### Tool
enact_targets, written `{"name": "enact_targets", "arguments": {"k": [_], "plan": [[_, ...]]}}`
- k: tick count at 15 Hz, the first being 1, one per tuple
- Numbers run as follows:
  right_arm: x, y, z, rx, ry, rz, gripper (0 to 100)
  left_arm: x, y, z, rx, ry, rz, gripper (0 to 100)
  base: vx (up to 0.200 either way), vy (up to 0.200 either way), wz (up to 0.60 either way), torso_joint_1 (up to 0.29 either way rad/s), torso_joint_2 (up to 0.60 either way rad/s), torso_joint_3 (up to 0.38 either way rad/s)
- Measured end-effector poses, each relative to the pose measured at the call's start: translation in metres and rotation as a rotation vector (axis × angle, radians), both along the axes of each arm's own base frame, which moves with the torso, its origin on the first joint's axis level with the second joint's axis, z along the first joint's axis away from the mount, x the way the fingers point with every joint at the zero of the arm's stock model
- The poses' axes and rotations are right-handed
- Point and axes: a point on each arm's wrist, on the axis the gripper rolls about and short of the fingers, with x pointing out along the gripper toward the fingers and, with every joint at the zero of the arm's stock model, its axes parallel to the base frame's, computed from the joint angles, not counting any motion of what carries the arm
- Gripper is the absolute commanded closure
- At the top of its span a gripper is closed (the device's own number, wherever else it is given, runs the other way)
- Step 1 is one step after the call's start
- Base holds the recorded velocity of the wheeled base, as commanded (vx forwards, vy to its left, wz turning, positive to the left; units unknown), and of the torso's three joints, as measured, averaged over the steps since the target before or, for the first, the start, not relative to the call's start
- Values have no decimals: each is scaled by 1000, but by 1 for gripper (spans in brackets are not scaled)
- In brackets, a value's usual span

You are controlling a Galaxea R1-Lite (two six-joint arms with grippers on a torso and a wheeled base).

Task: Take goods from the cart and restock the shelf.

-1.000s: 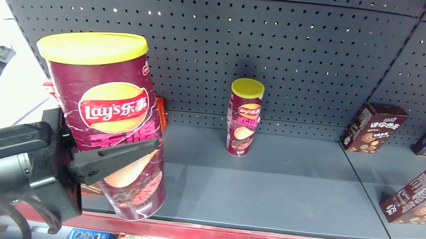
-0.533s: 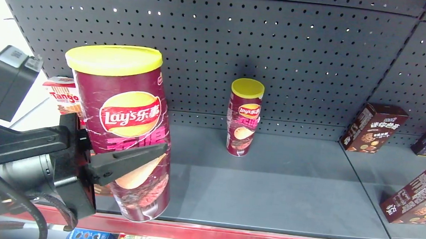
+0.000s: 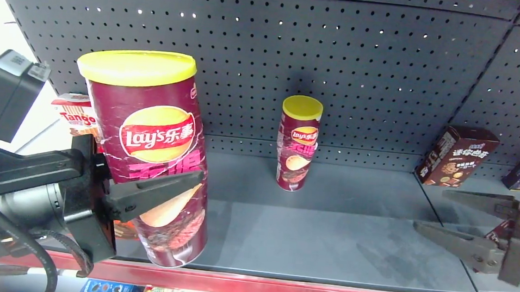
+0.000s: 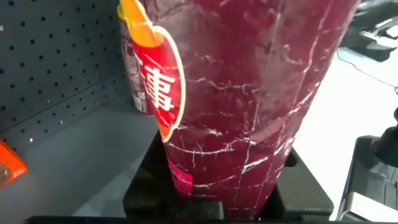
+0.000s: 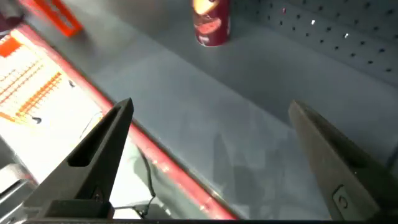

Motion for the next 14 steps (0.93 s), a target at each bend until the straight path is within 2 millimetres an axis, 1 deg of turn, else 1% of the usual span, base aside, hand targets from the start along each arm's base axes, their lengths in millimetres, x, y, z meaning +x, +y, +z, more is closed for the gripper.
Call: {"name": "enact_targets", "arguments": {"k": [3,7,9,11,14], "plan": [[37,13,1,17,-19,25,0,0,2,-4,0,21,9,100,0,0,0,0,0,0],[97,31,10,38,-57,127,0,-3,4,-3,-13,26,11,100,0,0,0,0,0,0],[120,39,5,3,-91,191,0,-5,5,-3,-18,30,9,100,0,0,0,0,0,0],[145,46,-4,-11,-110,267,0,-8,6,-3,-32,42,9,100,0,0,0,0,0,0],[182,54,-3,16,-170,375,0,-8,7,0,-43,38,2,100,0,0,0,0,0,0]]}}
